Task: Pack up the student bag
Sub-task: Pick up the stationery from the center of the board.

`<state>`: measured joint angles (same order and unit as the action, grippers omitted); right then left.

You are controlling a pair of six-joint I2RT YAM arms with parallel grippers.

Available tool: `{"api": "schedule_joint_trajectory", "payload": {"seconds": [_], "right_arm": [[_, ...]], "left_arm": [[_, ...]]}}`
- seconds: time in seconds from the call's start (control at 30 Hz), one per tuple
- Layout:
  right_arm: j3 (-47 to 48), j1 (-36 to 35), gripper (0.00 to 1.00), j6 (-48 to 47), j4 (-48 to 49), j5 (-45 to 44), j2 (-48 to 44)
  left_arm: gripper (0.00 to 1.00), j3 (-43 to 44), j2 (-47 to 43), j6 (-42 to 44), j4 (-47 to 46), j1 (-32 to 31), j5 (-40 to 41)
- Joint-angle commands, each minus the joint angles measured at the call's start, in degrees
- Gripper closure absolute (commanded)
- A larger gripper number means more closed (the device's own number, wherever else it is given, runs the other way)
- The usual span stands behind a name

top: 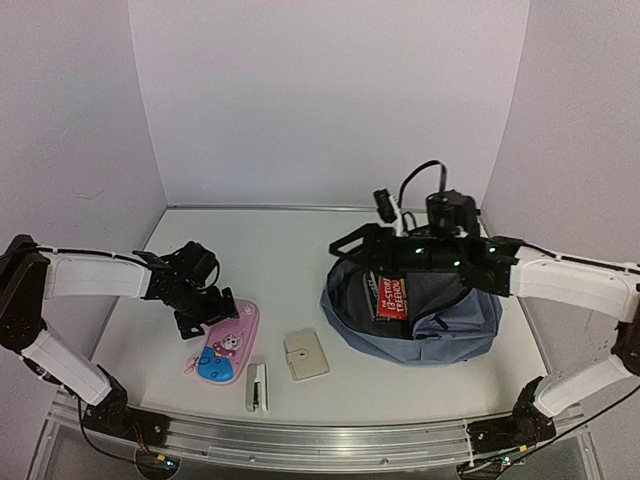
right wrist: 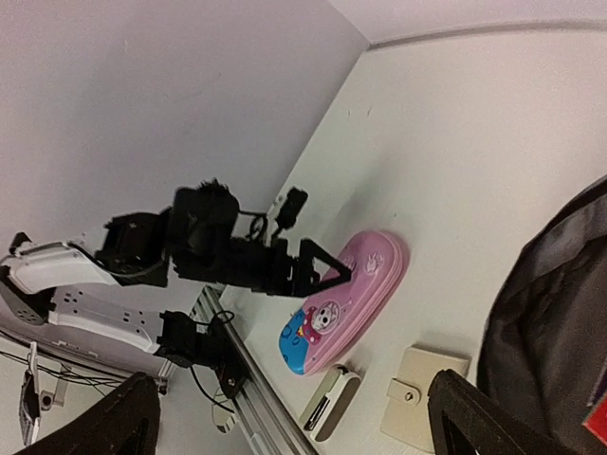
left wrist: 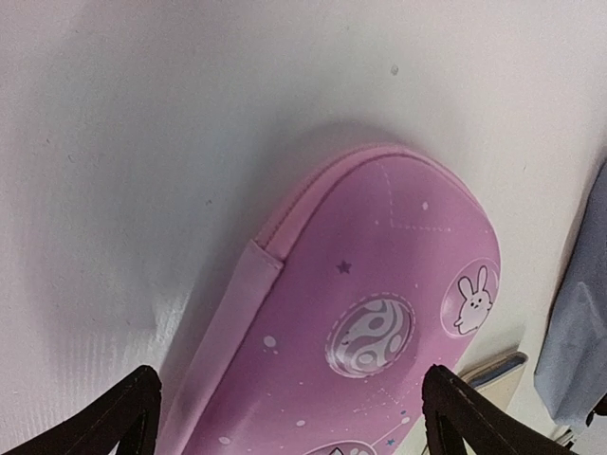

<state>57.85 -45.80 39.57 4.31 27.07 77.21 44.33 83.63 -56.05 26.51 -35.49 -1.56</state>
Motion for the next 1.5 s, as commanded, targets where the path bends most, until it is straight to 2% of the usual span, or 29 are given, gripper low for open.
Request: {"api": "schedule_joint_trajectory", "payload": {"seconds": [0.0,0.13,0.3,0.53,0.83,1.0,1.1,1.27,1.47], "right_arm": [[4.4,-7.5,0.06,8.2,13.2,-6.1,11.4],[8.4,-11.1,0.1,13.2,17.7,-6.9,22.2],[14.1,-13.2,0.16,17.2,18.7,-7.8,34.2],[19.8,-14.0,0.26,19.6,18.7,-8.7,45.7],[25.8,-14.0,0.29,20.5,17.9,-8.8,53.5],[28.5,-14.0,0.32,20.7,18.6,-5.8,57.4],[29.0,-14.0,0.35,20.4,21.3,-4.3,58.4],[29.1,-14.0,0.45,21.6,27.8,-2.0,59.3],[29.3,-14.1,0.5,23.8,39.1,3.0,61.4]], "left_arm": [[0.04,-3.3,-5.6,4.0,-4.7,1.8,-4.5],[0.09,-6.1,-8.0,6.7,-6.2,3.1,-6.9],[0.15,-9.1,-7.9,8.4,-9.7,6.3,-11.9],[0.27,-10.0,-5.4,8.8,-12.4,6.7,-15.1],[0.4,-9.1,-0.3,7.5,-13.0,6.6,-15.5],[0.49,-9.0,1.0,7.1,-13.8,6.6,-15.9],[0.53,-8.8,1.2,7.0,-13.8,6.7,-15.8],[0.6,-8.9,1.2,6.6,-13.7,6.6,-15.8],[0.66,-9.4,1.5,6.0,-14.2,6.7,-15.7]]}}
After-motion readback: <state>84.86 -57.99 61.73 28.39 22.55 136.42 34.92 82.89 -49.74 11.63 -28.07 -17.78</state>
